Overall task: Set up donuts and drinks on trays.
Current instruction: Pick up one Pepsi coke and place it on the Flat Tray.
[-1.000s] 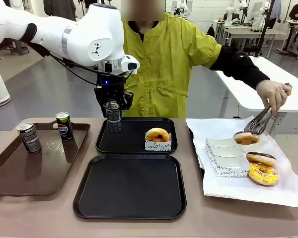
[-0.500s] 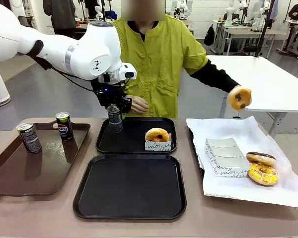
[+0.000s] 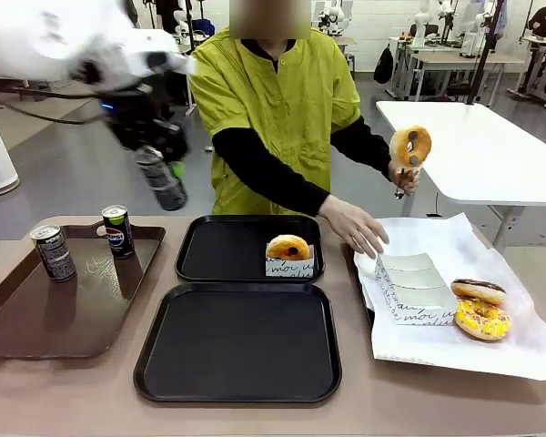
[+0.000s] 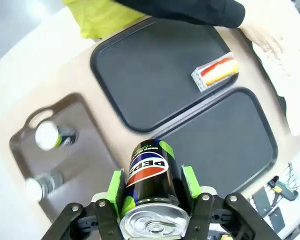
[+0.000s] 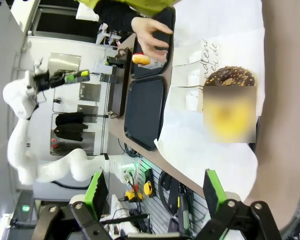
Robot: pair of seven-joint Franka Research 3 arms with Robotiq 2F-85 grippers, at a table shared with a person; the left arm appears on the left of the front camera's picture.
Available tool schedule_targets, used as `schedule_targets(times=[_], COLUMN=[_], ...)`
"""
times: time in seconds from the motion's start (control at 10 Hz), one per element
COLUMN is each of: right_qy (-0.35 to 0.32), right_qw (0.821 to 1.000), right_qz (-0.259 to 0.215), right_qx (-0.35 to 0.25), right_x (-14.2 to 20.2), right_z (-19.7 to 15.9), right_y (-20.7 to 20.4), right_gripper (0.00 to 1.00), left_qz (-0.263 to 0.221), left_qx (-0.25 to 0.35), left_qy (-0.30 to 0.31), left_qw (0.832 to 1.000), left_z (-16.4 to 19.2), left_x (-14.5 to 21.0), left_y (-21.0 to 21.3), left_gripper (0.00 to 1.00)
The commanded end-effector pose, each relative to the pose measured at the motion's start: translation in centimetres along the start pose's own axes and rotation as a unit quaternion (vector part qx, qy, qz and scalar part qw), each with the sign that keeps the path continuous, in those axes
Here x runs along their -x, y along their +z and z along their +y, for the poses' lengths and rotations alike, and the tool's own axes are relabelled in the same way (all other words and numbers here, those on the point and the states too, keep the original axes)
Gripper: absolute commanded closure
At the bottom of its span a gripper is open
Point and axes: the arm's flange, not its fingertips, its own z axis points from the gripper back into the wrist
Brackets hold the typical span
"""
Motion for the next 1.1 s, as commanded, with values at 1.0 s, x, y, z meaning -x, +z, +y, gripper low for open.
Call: schedule_targets(times=[1.0], right_qy=[0.002], right_qw=[1.0], right_qz=[-0.007], right_qx=[-0.009], right_x=[0.0], right_z=[0.1], right_y=[-0.2], right_gripper=[0.0], left_qz=[-0.002], left_qx=[0.001], left_qy=[0.019], left_qw=[1.0], left_z=[1.6], left_x=[3.0], left_y=[1.8], left_gripper=[0.43])
